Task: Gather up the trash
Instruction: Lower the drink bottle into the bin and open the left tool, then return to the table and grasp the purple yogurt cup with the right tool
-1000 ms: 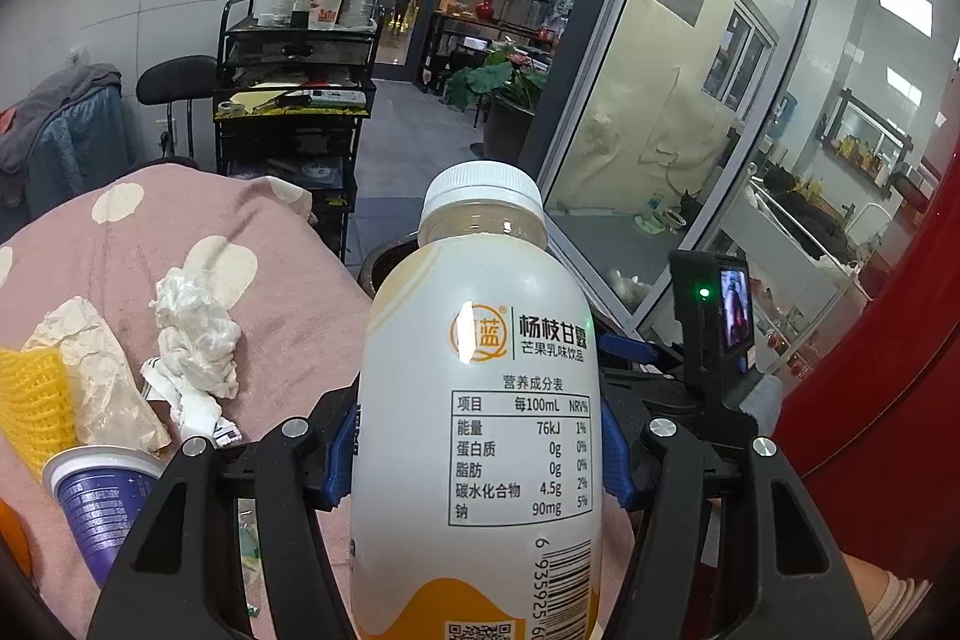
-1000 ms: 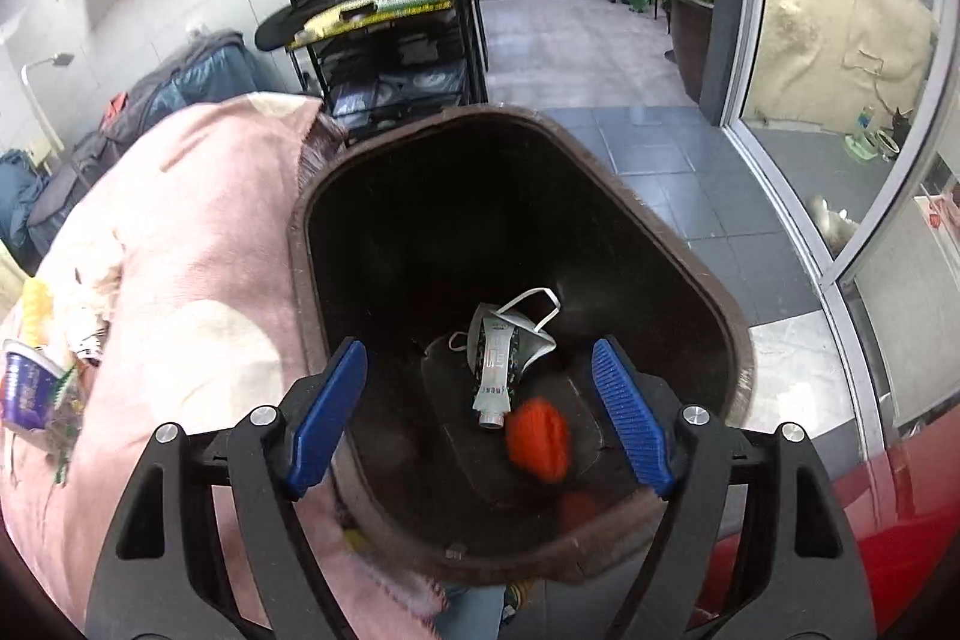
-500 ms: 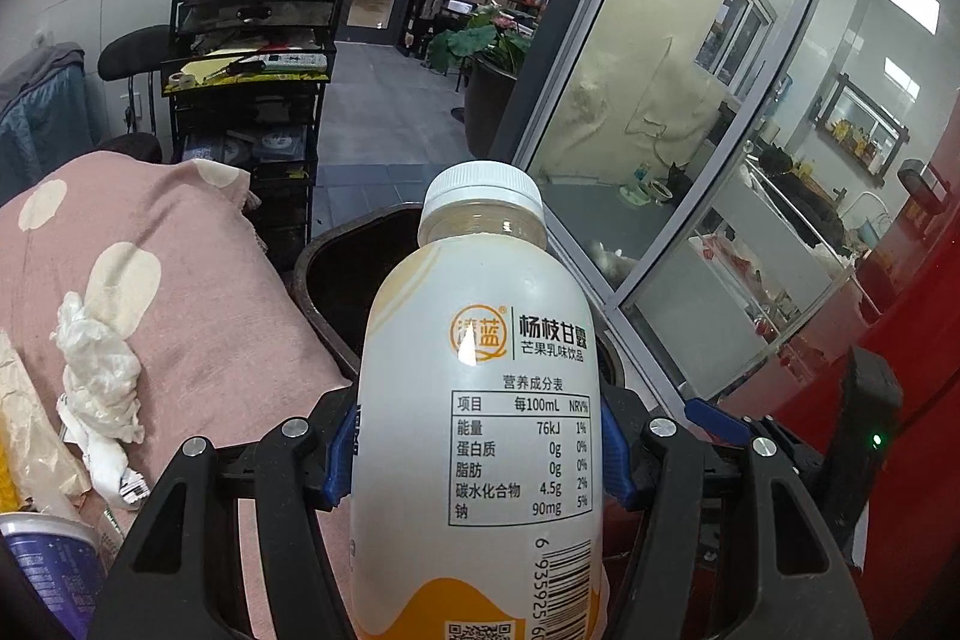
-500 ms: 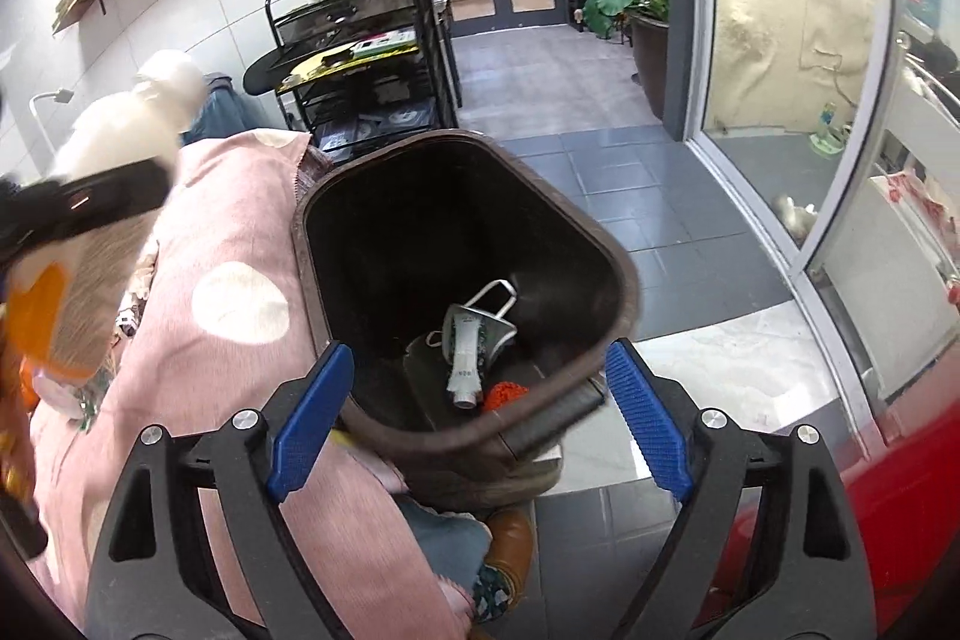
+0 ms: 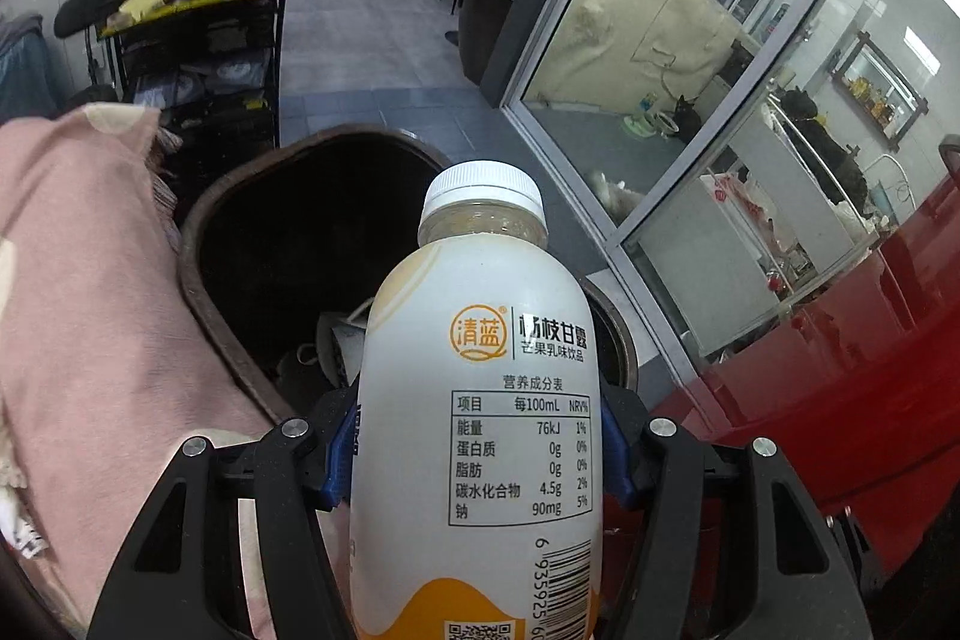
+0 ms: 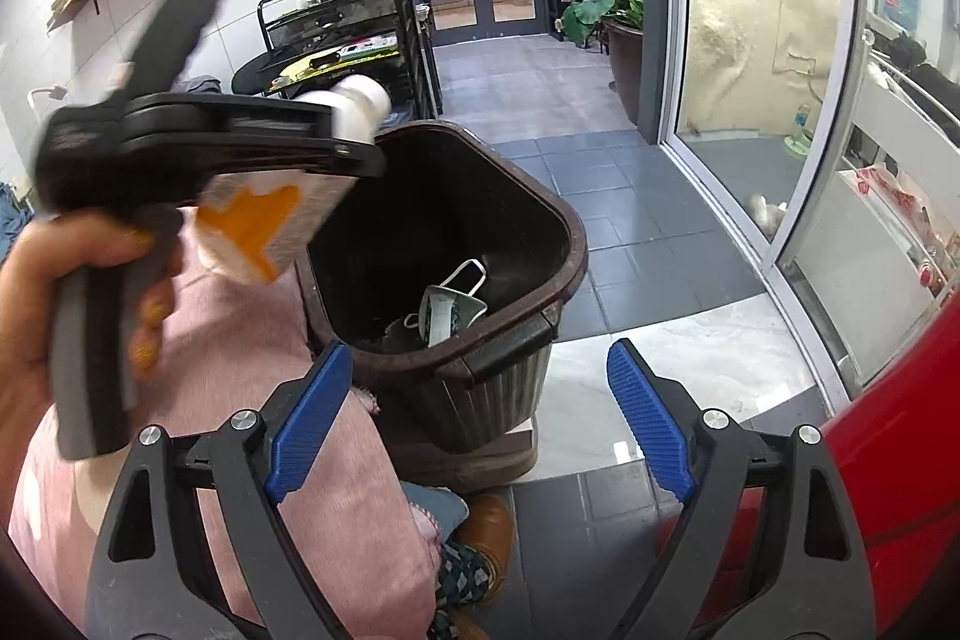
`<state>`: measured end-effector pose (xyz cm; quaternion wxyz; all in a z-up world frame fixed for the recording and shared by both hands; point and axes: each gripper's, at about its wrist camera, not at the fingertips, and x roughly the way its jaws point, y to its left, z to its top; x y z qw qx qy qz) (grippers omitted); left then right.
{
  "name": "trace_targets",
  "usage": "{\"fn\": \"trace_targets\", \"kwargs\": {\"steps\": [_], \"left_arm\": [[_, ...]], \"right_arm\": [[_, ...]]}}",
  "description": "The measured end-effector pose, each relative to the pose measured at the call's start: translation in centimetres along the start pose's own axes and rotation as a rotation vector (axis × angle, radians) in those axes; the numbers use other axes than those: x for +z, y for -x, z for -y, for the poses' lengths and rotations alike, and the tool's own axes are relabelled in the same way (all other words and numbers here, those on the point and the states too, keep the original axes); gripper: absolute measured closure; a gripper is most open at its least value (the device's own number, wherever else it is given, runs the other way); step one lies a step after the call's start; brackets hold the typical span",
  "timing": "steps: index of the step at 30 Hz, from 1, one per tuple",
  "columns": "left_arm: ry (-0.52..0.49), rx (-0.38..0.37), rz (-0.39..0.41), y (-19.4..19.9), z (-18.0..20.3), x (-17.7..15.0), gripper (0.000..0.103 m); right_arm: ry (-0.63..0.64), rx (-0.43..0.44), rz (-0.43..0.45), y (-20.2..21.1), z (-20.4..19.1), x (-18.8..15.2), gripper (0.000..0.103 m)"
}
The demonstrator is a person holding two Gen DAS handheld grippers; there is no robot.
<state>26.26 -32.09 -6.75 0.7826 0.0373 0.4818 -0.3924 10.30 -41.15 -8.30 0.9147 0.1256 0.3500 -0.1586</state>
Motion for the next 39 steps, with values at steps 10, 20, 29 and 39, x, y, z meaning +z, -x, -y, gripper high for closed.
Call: {"fn": "trace_targets", "kwargs": {"steps": [10, 20, 29, 39], "left_arm": [[0.105, 0.046, -0.100, -4.4, -0.6, 0.6, 0.043], [0.176, 0.064, -0.208, -7.4, -1.1, 1.3, 0.043], [0.175, 0.104, -0.250, -8.0, -1.2, 1.3, 0.022], [0.060, 0.062, -0.123, -1.8, 0.3, 0.2, 0.016]], "right_arm": [[-0.023, -0.020, -0.013, 0.5, 1.2, -1.0, 0.017], [-0.029, -0.027, -0.009, 1.4, 1.3, -2.2, 0.017], [-0.027, -0.039, -0.006, 1.7, 1.4, -2.4, 0.017], [-0.006, 0.003, -0.038, 1.0, 0.2, -2.6, 0.017]]}}
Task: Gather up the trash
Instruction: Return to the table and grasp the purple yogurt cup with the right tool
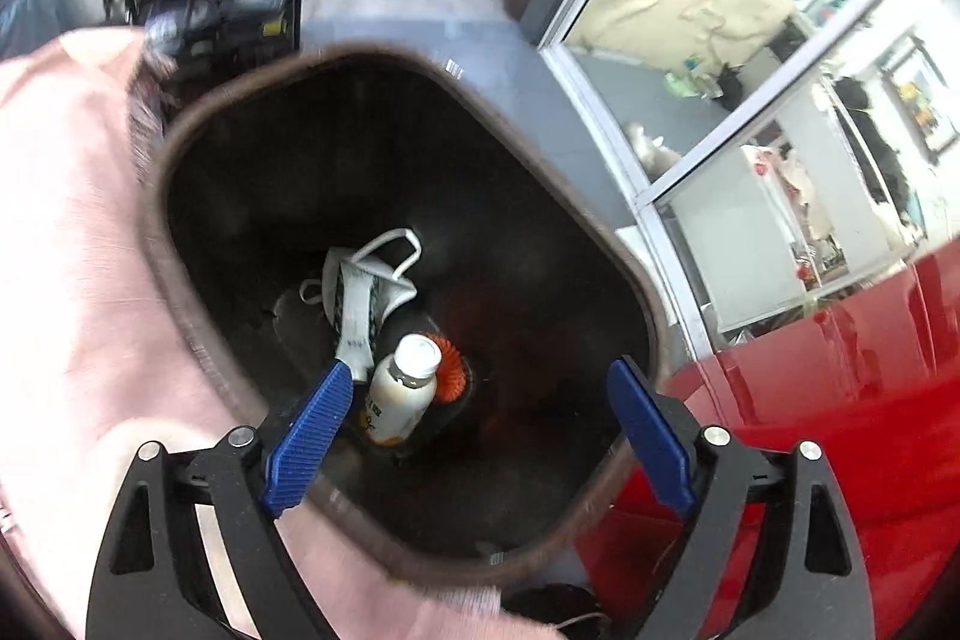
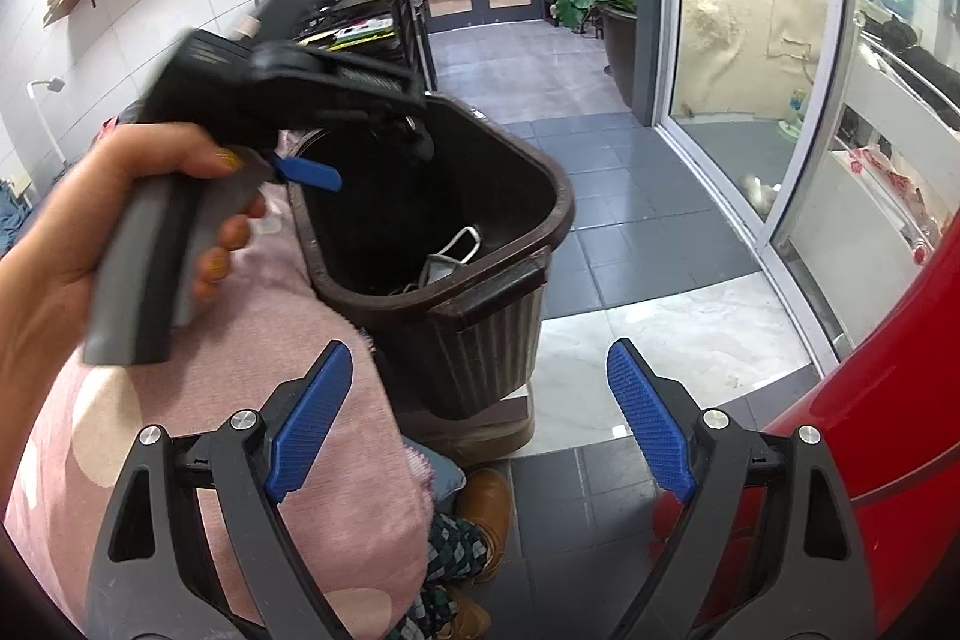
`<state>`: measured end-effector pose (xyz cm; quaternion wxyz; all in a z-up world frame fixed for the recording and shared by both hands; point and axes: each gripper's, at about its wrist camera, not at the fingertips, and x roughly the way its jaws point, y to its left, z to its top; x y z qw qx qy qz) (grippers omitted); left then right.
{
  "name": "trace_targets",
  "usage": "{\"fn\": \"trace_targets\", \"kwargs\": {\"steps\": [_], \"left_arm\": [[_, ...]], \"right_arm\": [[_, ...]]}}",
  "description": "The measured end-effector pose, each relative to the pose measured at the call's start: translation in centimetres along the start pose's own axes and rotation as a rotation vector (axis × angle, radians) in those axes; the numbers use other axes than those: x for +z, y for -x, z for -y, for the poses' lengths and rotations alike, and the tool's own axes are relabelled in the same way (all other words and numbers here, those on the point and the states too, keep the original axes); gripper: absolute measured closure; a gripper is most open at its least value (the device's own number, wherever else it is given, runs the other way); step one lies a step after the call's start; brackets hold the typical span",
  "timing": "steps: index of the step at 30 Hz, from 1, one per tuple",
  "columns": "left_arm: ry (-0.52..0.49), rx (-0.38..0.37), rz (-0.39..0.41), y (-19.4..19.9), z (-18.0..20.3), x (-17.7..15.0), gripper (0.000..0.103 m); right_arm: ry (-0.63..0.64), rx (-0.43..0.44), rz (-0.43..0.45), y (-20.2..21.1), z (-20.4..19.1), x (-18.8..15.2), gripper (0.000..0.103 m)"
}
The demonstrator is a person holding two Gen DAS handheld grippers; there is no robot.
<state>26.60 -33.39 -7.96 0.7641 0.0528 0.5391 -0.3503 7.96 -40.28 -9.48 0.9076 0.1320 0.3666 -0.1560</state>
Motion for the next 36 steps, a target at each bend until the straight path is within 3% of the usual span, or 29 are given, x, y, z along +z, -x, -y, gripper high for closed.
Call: {"fn": "trace_targets", "kwargs": {"steps": [11, 20, 26, 32, 36], "left_arm": [[-0.063, 0.042, 0.272, 11.3, -2.7, -6.6, 0.006], [0.020, 0.206, 0.410, 17.4, -8.7, -12.1, 0.006], [0.101, 0.299, 0.440, 19.9, -12.6, -15.9, 0.006], [0.216, 0.463, 0.465, 22.1, -17.8, -20.1, 0.006], [0.295, 0.516, 0.434, 23.1, -21.3, -22.3, 0.006]], "right_arm": [[0.060, 0.076, -0.008, 0.0, -2.9, 0.5, 0.017], [0.181, 0.188, 0.002, 0.1, -9.3, 0.9, 0.017], [0.266, 0.270, -0.002, 0.1, -14.4, 1.3, 0.017], [0.357, 0.352, -0.015, 0.1, -19.9, 1.2, 0.017], [0.408, 0.418, -0.039, 0.2, -22.7, 1.3, 0.017]]}}
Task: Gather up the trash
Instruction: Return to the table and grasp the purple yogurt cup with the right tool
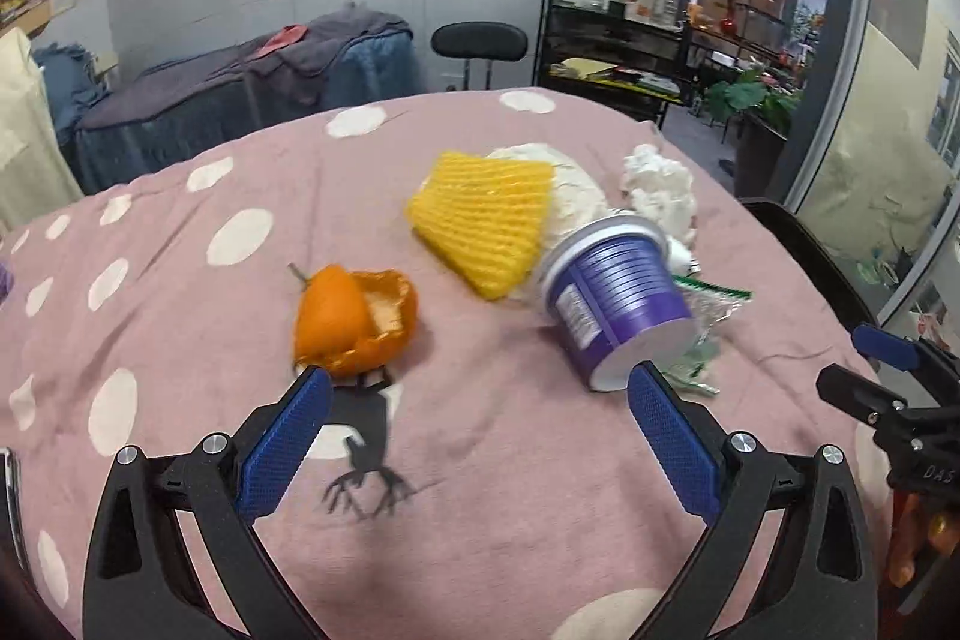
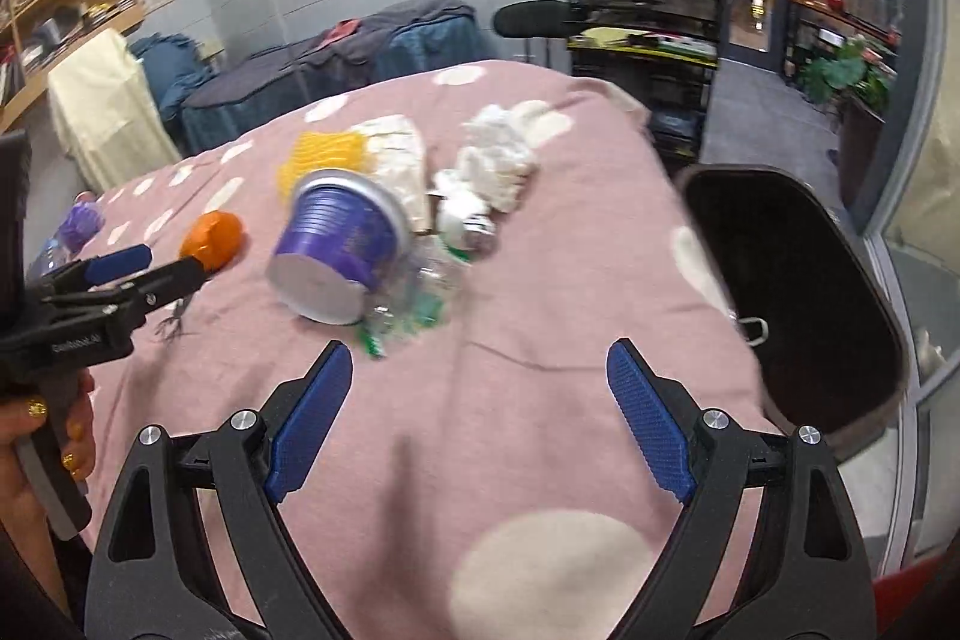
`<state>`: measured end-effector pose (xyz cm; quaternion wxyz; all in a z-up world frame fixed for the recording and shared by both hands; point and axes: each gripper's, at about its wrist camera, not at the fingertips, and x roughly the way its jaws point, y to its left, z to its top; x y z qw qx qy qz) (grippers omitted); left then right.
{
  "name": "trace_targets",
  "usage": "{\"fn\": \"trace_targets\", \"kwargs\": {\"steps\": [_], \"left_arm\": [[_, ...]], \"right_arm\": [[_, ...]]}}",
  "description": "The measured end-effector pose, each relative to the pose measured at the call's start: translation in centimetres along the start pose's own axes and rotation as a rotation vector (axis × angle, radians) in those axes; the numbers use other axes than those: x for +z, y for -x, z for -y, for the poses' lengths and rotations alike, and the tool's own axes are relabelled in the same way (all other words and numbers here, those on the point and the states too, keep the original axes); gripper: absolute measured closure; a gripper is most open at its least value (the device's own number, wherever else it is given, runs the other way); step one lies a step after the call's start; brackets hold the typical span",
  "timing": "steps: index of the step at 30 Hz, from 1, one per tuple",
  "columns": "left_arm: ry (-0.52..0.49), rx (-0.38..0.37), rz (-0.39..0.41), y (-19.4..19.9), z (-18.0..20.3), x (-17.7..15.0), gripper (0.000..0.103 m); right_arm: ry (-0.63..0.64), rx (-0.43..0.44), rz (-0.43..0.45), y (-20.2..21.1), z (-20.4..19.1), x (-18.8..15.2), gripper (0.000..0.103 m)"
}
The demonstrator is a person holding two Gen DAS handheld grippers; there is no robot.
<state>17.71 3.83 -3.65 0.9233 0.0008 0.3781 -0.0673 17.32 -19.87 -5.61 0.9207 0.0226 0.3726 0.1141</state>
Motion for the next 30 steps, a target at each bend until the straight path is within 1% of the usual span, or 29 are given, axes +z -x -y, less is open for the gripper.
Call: {"fn": "trace_targets", "kwargs": {"steps": [3, 6, 11, 13, 15, 17, 20, 25, 27, 28, 29, 30], "left_arm": [[0.040, 0.024, -0.029, -0.2, -2.3, -0.7, 0.006], [0.076, 0.047, -0.039, -0.3, -3.8, -1.3, 0.006], [0.088, 0.085, -0.052, -0.4, -5.3, -1.5, 0.006], [0.087, 0.094, -0.060, -0.7, -5.8, -1.3, 0.006], [0.097, 0.082, -0.065, -1.0, -6.6, -0.8, 0.006], [0.097, 0.064, -0.068, -1.0, -6.9, -0.5, 0.006], [0.072, 0.076, -0.073, -1.5, -7.0, 0.0, 0.006], [0.074, 0.045, -0.104, -2.9, -7.1, 0.3, 0.006], [0.065, 0.051, -0.114, -3.5, -7.1, 0.4, 0.006], [0.063, 0.051, -0.118, -3.8, -7.1, 0.4, 0.006], [0.064, 0.048, -0.123, -4.0, -7.1, 0.5, 0.006], [0.069, 0.042, -0.127, -4.2, -7.2, 0.5, 0.006]], "right_arm": [[0.032, 0.040, -0.013, -0.8, -1.8, 0.8, 0.017], [0.041, 0.084, -0.029, -1.7, -3.3, 1.7, 0.017], [0.054, 0.122, -0.075, -3.7, -5.6, 3.6, 0.017], [0.047, 0.146, -0.112, -5.0, -6.5, 4.5, 0.017], [0.042, 0.148, -0.156, -6.2, -7.2, 5.4, 0.017], [0.039, 0.159, -0.224, -8.0, -7.7, 6.4, 0.017], [0.010, 0.168, -0.306, -10.4, -7.7, 7.4, 0.017], [-0.032, 0.137, -0.413, -14.2, -7.7, 8.1, 0.017], [-0.022, 0.116, -0.436, -15.4, -7.9, 7.9, 0.022], [-0.016, 0.111, -0.442, -15.7, -8.0, 7.8, 0.029], [-0.028, 0.124, -0.437, -15.9, -7.9, 7.6, 0.031], [-0.039, 0.133, -0.427, -15.9, -7.8, 7.5, 0.031]]}}
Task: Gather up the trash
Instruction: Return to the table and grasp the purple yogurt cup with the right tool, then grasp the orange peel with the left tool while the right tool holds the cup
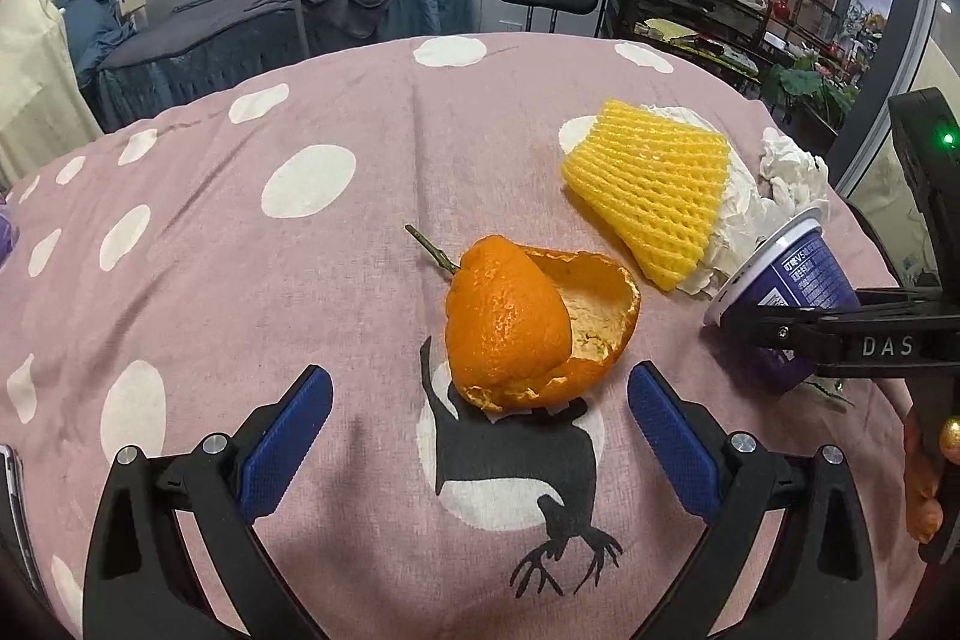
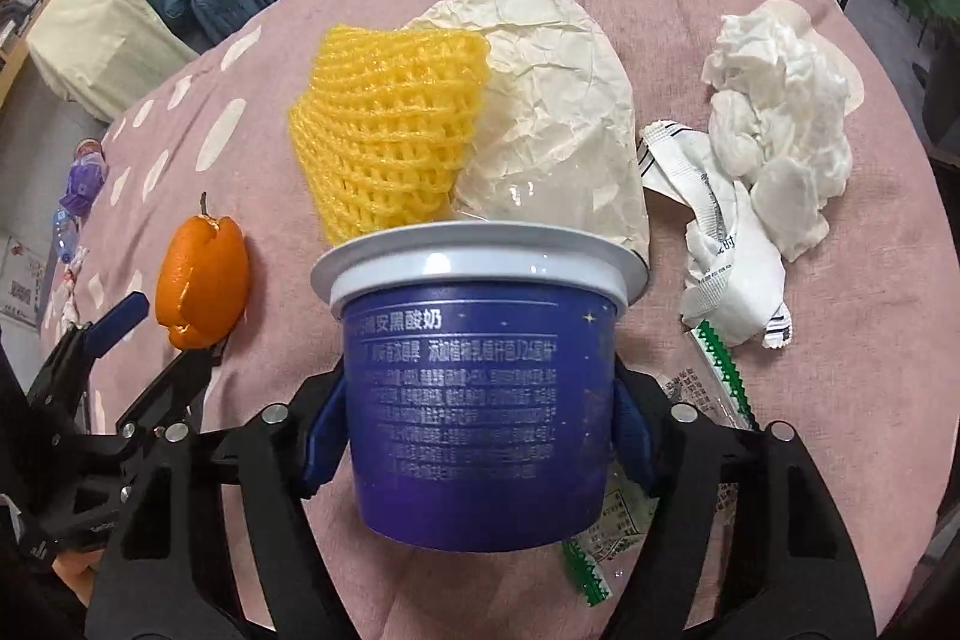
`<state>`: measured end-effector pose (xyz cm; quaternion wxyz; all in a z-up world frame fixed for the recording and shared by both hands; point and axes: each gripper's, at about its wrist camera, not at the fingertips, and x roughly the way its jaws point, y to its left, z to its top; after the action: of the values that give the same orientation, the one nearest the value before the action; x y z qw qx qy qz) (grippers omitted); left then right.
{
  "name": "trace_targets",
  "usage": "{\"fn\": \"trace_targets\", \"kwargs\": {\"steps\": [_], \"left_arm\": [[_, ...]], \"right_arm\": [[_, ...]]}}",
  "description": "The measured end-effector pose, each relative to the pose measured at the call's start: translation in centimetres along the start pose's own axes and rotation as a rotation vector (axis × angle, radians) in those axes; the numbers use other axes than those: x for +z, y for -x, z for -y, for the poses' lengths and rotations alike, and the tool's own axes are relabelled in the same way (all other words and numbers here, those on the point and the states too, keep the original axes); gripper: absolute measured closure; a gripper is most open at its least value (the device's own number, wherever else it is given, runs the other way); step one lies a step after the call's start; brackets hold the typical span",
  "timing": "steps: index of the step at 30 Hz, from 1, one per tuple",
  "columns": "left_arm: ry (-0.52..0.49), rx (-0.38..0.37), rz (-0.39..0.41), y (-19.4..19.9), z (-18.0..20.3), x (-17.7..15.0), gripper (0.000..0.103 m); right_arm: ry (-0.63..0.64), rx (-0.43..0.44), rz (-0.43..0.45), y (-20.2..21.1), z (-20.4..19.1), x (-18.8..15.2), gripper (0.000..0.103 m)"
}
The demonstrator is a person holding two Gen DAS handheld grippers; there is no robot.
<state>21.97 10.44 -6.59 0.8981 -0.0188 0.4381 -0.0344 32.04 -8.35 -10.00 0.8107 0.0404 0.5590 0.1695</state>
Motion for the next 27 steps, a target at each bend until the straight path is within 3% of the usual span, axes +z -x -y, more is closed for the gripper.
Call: {"fn": "trace_targets", "kwargs": {"steps": [12, 17, 23, 27], "left_arm": [[0.027, -0.047, -0.024, -1.9, -0.1, 1.6, 0.007], [0.053, -0.089, -0.028, -2.4, -0.1, 2.0, 0.033], [0.094, -0.094, 0.013, -1.8, -0.5, 1.7, 0.051], [0.128, -0.120, 0.032, -1.0, -1.2, 1.3, 0.055]], "right_arm": [[0.096, 0.061, 0.176, 4.8, -0.8, -3.3, 0.032], [0.173, 0.063, 0.302, 8.1, -1.4, -5.7, 0.032], [0.156, 0.075, 0.346, 10.1, -0.3, -7.0, 0.032], [0.176, 0.097, 0.406, 11.4, 0.5, -8.5, 0.032]]}}
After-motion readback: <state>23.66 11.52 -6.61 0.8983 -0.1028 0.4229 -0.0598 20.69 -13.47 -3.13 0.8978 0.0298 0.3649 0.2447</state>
